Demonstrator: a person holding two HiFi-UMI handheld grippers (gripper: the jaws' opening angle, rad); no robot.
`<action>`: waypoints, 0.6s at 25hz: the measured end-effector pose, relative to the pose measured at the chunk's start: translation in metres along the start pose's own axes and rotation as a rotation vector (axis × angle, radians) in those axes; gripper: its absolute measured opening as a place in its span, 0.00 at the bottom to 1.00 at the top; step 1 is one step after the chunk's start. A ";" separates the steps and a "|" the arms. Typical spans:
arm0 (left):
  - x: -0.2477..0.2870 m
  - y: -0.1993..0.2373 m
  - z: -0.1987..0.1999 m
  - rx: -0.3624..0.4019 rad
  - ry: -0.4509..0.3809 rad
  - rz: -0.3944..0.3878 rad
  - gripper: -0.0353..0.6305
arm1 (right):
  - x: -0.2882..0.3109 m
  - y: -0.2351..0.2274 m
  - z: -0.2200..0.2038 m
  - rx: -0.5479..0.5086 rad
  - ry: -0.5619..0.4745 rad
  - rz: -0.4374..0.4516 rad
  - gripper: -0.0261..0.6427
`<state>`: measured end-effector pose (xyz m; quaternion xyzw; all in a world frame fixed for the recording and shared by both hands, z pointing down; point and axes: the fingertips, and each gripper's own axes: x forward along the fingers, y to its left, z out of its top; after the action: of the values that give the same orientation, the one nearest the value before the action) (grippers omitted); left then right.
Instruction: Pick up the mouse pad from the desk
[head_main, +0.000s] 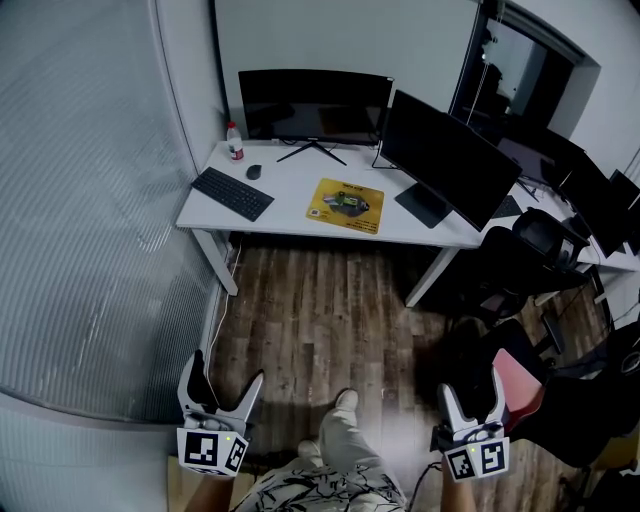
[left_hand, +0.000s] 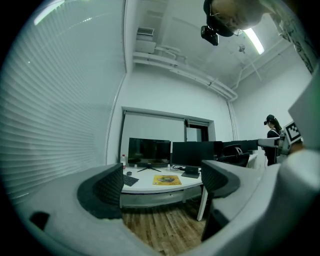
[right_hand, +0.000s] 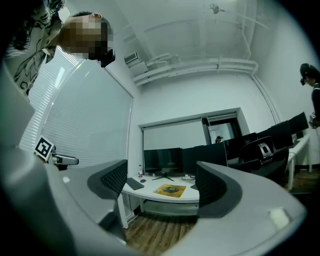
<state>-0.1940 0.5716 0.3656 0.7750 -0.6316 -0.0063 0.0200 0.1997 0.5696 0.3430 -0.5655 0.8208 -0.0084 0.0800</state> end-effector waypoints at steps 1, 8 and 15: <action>0.006 0.002 0.000 0.001 0.001 -0.002 0.77 | 0.006 -0.002 -0.001 0.001 0.000 -0.002 0.67; 0.061 0.014 0.000 0.001 0.010 -0.001 0.77 | 0.062 -0.023 -0.007 0.002 0.002 -0.006 0.67; 0.131 0.017 0.010 0.009 0.009 0.013 0.77 | 0.128 -0.061 -0.004 0.017 -0.008 0.002 0.67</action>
<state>-0.1841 0.4396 0.3582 0.7710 -0.6365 0.0002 0.0196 0.2110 0.4280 0.3372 -0.5642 0.8208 -0.0133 0.0881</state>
